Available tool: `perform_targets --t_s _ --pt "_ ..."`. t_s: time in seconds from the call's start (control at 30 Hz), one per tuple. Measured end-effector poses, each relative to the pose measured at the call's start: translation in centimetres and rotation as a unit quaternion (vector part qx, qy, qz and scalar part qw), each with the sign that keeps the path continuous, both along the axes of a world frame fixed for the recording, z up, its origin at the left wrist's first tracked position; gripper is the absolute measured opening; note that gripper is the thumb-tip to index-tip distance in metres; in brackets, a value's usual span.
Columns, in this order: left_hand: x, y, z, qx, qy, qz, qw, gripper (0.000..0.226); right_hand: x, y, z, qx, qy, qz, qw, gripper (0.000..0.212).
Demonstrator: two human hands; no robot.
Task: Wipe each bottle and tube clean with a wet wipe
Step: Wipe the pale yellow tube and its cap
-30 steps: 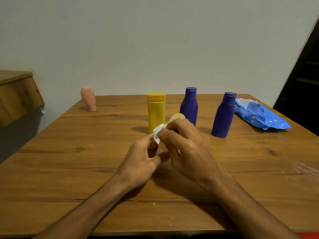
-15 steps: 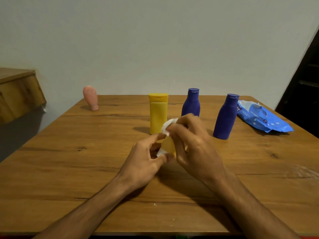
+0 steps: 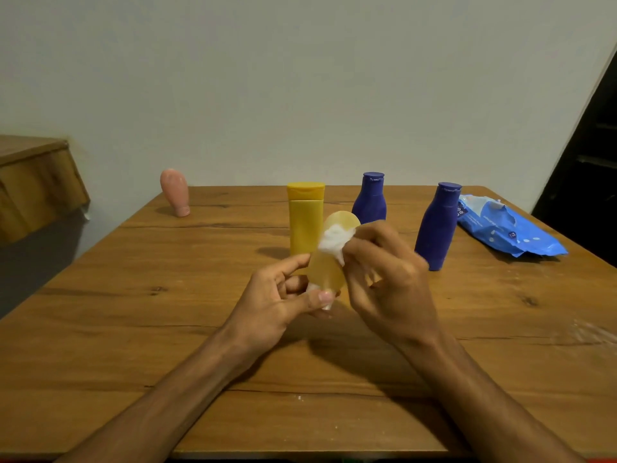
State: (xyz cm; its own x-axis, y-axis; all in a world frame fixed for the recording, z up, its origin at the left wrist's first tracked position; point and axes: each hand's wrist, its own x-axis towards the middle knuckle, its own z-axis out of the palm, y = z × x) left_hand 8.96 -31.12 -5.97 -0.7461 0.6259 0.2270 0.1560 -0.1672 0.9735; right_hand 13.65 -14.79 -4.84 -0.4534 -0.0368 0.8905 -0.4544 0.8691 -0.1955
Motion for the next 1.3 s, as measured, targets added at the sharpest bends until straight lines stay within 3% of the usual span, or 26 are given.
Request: perform_targets --t_s 0.1,0.23,0.4,0.63,0.83,0.97,1.17,1.3 --pt "0.0 0.0 0.1 0.009 -0.021 -0.006 1.0 0.054 -0.3 0.4 0.0 -0.083 0.009 -0.014 0.996 0.009" --pt "-0.3 -0.3 0.2 0.024 -0.061 -0.009 0.998 0.052 -0.1 0.3 -0.2 -0.051 -0.036 0.042 0.997 0.015" --pt "-0.2 -0.4 0.3 -0.01 -0.023 -0.01 1.0 0.048 -0.3 0.6 0.0 -0.079 0.005 -0.013 0.997 0.012" --pt "-0.4 -0.8 0.3 -0.061 0.005 -0.031 0.998 0.047 -0.8 0.8 -0.2 -0.085 -0.013 -0.007 0.996 0.02" --pt "-0.5 -0.5 0.2 -0.027 -0.012 -0.007 1.0 0.048 -0.6 0.5 -0.3 0.005 -0.042 0.003 0.999 0.032" --pt "-0.3 -0.4 0.1 -0.062 0.009 -0.025 0.998 0.05 -0.6 1.0 0.0 -0.049 -0.022 -0.027 0.998 0.031" --pt "-0.6 -0.4 0.3 0.022 -0.076 -0.026 0.997 0.05 -0.4 0.0 -0.3 -0.035 -0.031 -0.001 0.999 0.025" --pt "-0.9 -0.9 0.4 -0.027 -0.053 -0.06 0.996 0.059 -0.5 0.3 -0.1 -0.087 -0.017 -0.018 0.996 0.019"
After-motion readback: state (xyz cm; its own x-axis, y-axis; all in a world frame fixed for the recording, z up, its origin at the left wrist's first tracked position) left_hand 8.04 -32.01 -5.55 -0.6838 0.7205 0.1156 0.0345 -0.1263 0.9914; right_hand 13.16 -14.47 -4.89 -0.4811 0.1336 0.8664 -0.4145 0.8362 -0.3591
